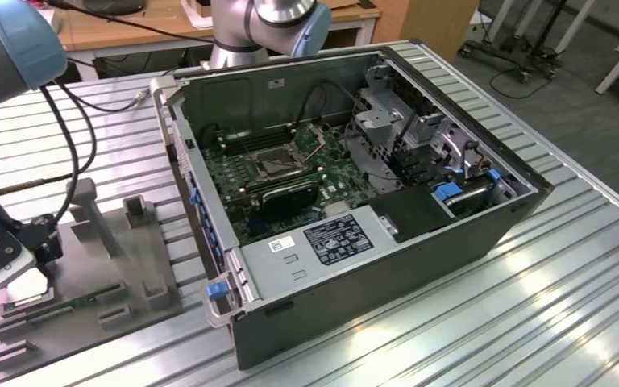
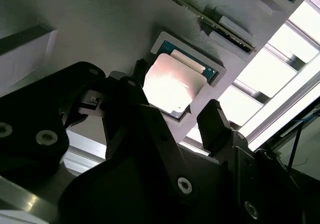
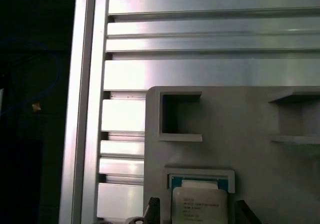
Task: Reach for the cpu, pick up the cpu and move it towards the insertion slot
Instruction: 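Pick up the cpu and move it towards the insertion slot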
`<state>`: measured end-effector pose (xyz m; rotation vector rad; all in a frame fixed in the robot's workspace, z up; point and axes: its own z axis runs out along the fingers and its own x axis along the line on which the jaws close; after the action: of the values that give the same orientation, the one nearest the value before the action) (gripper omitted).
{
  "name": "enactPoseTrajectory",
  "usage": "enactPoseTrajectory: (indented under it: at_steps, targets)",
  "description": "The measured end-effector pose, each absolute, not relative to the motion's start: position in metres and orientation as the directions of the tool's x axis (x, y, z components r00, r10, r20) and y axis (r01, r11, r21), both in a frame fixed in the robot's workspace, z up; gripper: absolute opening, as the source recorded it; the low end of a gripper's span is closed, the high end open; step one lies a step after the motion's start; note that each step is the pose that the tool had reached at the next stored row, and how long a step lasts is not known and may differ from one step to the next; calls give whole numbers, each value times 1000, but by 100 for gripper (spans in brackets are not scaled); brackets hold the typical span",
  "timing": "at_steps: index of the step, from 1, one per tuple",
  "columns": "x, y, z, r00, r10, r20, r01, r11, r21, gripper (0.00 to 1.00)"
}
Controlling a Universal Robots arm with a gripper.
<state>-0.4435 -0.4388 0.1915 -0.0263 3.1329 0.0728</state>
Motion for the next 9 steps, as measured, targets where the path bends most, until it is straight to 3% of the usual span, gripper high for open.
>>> enactPoseTrajectory:
  at_steps: [9]
  targets:
    - [-444, -439, 180, -1000, -16, -8, -16, 999, 46, 68]
